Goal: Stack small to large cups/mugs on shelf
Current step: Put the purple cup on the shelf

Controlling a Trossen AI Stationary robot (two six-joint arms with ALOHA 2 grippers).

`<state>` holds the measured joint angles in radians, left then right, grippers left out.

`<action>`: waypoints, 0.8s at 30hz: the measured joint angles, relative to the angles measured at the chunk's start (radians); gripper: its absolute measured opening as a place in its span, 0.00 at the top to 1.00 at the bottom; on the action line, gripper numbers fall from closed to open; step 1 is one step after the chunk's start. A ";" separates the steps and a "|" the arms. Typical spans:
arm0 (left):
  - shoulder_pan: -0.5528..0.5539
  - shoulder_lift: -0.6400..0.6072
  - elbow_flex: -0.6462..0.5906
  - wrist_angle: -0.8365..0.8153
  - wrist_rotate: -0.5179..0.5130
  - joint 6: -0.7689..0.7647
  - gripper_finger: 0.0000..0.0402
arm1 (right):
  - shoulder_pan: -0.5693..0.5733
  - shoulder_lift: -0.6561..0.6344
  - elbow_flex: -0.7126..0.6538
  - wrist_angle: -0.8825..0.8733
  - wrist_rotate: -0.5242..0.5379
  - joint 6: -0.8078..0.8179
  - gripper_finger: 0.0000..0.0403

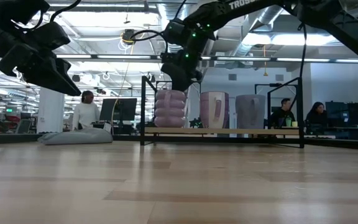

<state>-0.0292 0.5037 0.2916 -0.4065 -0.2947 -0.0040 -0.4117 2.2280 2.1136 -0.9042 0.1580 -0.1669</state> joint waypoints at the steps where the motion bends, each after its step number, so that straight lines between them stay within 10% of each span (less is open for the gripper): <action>1: 0.000 0.000 0.000 0.000 0.000 0.000 0.65 | 0.004 0.000 0.000 0.000 -0.001 0.000 0.72; 24: 0.000 0.000 0.000 -0.001 0.000 -0.008 0.65 | 0.017 -0.001 0.000 -0.060 0.029 -0.052 0.72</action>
<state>-0.0296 0.5039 0.2916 -0.4076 -0.2943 -0.0117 -0.3946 2.2269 2.1138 -0.9646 0.1867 -0.2188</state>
